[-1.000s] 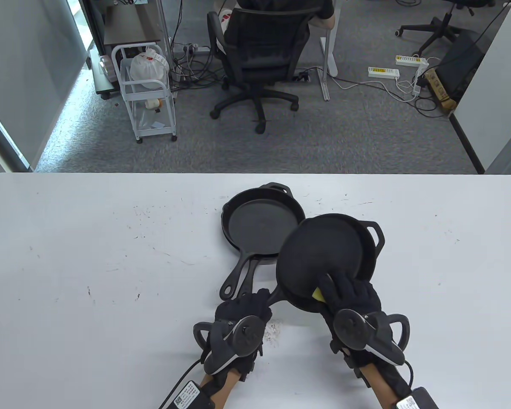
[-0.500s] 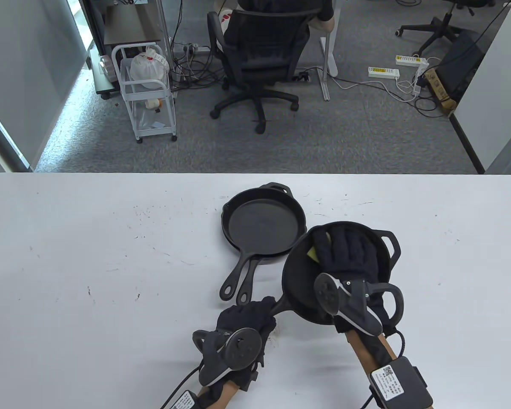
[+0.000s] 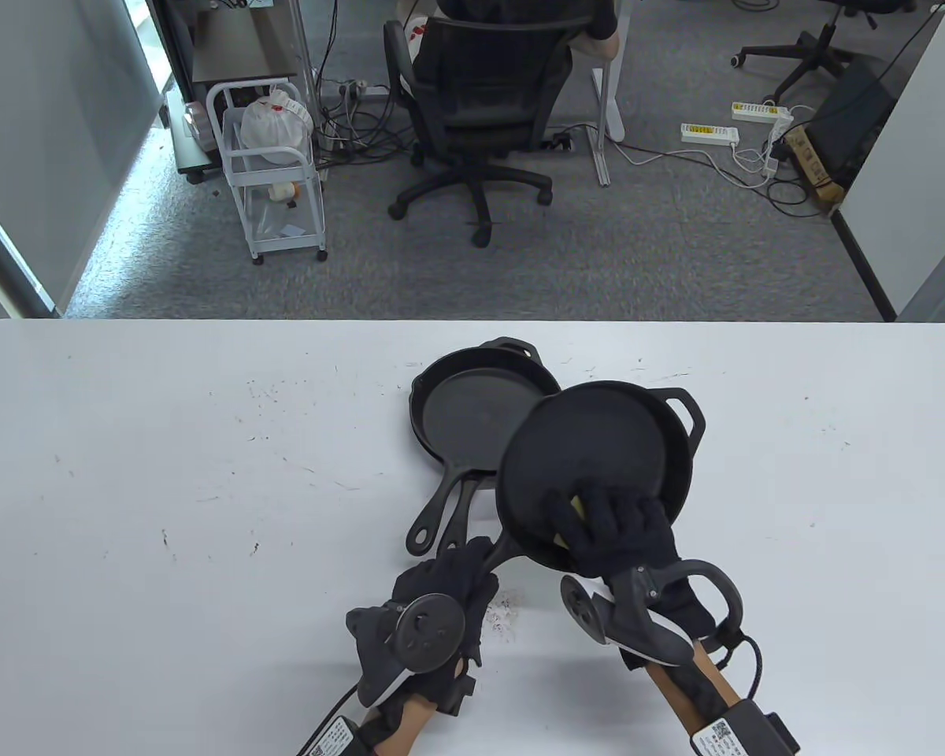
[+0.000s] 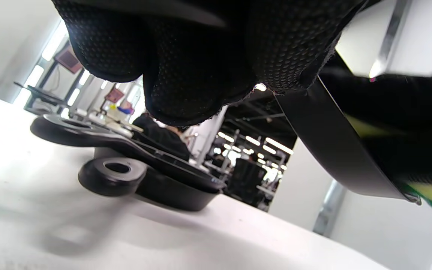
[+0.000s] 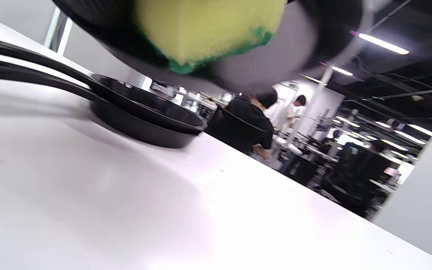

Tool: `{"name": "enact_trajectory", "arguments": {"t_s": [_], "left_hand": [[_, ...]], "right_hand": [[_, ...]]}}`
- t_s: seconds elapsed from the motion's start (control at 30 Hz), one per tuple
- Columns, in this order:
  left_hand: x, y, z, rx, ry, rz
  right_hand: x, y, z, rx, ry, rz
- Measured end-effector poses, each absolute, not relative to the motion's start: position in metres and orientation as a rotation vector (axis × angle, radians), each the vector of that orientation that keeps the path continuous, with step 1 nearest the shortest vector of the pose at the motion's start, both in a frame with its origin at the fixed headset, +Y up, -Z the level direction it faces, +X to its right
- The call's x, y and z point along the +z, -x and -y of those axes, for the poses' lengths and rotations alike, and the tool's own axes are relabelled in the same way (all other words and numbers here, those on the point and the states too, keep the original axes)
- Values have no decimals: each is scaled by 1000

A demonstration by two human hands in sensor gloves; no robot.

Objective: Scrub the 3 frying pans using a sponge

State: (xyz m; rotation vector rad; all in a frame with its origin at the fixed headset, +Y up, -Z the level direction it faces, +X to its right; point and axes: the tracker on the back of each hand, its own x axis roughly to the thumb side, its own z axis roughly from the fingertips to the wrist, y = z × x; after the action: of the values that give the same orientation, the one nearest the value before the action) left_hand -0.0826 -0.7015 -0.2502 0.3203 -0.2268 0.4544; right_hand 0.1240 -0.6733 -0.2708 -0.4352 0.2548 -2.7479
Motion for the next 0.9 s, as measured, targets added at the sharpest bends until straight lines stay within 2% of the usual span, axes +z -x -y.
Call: {"name": "enact_trajectory", "arguments": {"t_s": [0.13, 0.27, 0.37, 0.47, 0.63, 0.77, 0.9], "left_hand": [[-245, 73, 700, 368, -338, 287], [-246, 75, 699, 356, -343, 288], [-246, 79, 697, 361, -367, 260], [-244, 82, 692, 353, -394, 226], [-246, 85, 694, 447, -351, 202], [-244, 78, 697, 423, -343, 247], [-240, 74, 694, 368, -355, 285]], "right_hand": [[-283, -122, 653, -2810, 254, -391], [-300, -148, 641, -2954, 25, -359], [-306, -170, 647, -2986, -110, -306], [-300, -176, 667, -2910, -20, -211], [-274, -151, 687, -2744, 298, -290], [-268, -133, 679, -2769, 504, -336], [-277, -134, 661, -2940, 416, -443]]}}
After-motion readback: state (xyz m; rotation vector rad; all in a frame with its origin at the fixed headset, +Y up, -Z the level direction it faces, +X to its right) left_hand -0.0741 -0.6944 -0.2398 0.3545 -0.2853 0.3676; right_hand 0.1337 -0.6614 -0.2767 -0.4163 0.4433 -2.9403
